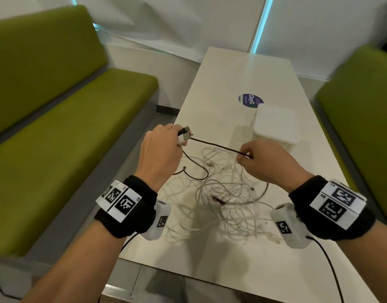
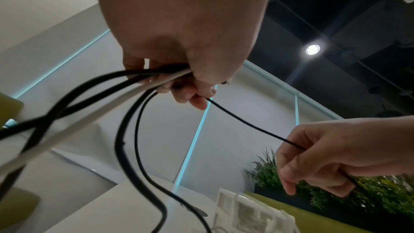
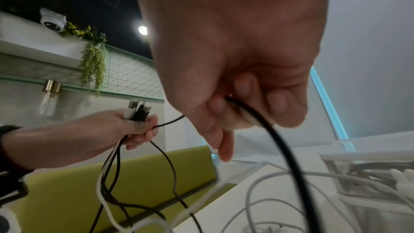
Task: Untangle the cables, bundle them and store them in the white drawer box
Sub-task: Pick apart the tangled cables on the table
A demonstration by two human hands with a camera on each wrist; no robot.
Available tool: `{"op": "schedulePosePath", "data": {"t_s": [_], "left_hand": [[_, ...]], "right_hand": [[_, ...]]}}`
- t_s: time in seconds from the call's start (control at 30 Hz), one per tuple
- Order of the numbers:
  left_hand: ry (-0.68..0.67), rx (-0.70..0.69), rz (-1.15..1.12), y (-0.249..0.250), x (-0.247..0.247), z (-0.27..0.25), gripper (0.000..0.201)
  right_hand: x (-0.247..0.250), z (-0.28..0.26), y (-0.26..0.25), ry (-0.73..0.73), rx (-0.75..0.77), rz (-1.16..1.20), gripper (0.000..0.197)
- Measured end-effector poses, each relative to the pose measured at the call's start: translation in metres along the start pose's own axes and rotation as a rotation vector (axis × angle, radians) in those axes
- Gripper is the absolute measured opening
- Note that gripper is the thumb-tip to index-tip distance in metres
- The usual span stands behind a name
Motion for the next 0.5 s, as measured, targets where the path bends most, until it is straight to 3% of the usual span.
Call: {"op": "schedulePosePath", "data": {"t_s": [0.17, 0.3, 0.4, 0.43, 0.5], "left_hand": [[0.040, 0.184, 0.007, -0.030, 0.017, -0.002, 0.019], [0.048, 0.267, 0.026, -0.048, 0.035, -0.003, 0.020], [0.107, 0.277, 0.063, -0.063, 0.049, -0.003, 0.020], [0.129, 0.277, 0.088, -0.070, 0.055, -0.003, 0.020], [0.157, 0.280, 0.155, -0.082, 0.065, -0.005, 0.015]], "right_hand": [[0.008, 0.004, -0.004, -0.001, -0.060, -0.063, 0.026], [0.020, 0.010, -0.026, 0.205, -0.064, 0.162, 0.034], [0.019, 0.016, -0.059, 0.331, 0.037, 0.288, 0.016], [0.015, 0.020, -0.069, 0.292, 0.087, 0.350, 0.008], [0.000, 0.027, -0.085, 0.106, 0.172, 0.407, 0.034]]}}
Point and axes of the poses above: each hand's wrist, its own z-axis towards the middle knuckle, its own x-axis out of the back of the hand, y = z × x, the point moved 3 cm from there along z, towards the middle knuckle, and after that the axes turned 14 degrees about -z, right-handed, at the moved point
